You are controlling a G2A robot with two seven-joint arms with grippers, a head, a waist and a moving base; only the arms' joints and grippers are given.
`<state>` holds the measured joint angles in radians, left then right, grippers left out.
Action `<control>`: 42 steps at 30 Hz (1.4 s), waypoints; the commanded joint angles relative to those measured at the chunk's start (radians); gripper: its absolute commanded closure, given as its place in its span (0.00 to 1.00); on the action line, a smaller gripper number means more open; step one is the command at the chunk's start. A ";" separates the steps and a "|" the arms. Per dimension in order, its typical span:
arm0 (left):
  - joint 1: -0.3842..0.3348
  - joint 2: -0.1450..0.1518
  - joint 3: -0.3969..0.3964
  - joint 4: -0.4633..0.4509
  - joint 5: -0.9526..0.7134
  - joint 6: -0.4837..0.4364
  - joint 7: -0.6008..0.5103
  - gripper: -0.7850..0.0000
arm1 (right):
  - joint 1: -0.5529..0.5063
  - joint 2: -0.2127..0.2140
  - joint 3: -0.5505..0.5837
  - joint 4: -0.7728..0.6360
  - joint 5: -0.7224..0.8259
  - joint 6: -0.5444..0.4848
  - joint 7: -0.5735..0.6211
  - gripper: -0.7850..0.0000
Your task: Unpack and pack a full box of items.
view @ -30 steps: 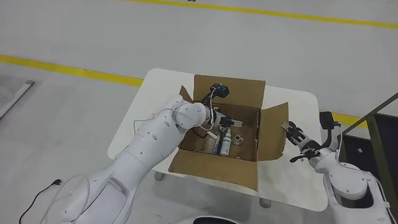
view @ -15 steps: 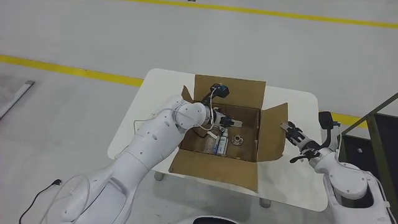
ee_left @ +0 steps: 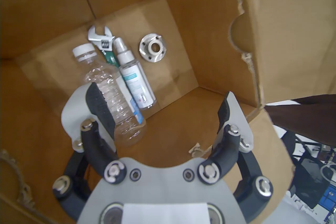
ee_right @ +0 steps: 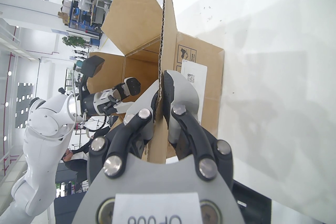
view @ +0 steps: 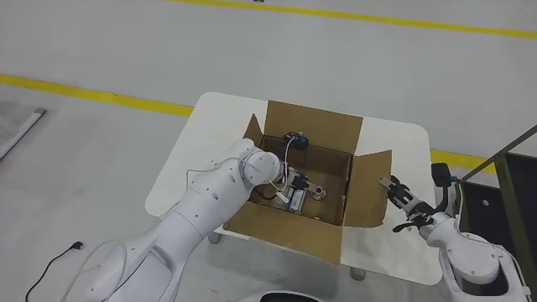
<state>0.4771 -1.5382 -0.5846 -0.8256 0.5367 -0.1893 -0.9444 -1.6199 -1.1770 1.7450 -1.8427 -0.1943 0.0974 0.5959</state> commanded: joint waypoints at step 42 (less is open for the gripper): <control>-0.013 -0.083 0.069 0.256 0.105 -0.022 0.039 0.00 | -0.084 0.023 0.088 -0.087 -0.401 -0.149 -0.187 1.00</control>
<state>0.4655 -1.6153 -0.5190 -0.5773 0.6427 -0.2103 -0.9094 -1.7033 -1.1540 1.8333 -1.9291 -0.5964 -0.0518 0.4074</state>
